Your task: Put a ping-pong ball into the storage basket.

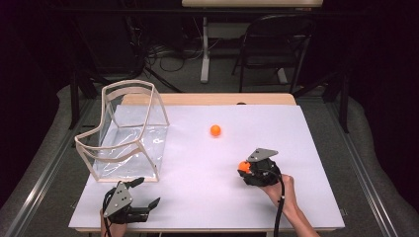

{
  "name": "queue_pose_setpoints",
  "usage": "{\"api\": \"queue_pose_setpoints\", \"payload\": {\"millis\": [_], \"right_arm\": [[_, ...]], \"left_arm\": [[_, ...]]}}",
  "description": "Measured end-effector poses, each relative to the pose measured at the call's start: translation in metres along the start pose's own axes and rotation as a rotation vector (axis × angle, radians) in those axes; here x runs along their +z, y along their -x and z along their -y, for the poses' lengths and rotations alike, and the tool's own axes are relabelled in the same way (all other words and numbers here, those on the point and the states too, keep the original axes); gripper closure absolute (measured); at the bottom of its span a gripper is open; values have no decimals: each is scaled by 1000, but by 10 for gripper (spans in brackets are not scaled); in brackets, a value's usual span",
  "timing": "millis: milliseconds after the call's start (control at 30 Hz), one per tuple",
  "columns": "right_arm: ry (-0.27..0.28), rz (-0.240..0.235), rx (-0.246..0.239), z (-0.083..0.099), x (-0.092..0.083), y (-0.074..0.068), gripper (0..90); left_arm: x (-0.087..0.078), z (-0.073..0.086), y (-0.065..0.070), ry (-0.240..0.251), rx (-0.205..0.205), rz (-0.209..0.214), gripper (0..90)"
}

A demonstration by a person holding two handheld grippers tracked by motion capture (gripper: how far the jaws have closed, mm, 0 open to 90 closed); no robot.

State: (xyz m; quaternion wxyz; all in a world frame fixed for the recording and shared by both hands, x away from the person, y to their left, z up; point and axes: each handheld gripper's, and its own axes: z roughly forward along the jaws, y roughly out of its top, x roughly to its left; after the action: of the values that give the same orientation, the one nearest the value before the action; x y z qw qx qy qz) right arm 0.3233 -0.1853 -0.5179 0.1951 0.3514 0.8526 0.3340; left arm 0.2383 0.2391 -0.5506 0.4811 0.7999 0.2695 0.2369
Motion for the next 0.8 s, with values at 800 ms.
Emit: {"api": "queue_pose_setpoints", "payload": {"millis": [800], "right_arm": [[0, -38, -40, -18, 17, -12, 498]], "left_arm": [[-1, 0, -1, 6, 2, -7, 160]]}}
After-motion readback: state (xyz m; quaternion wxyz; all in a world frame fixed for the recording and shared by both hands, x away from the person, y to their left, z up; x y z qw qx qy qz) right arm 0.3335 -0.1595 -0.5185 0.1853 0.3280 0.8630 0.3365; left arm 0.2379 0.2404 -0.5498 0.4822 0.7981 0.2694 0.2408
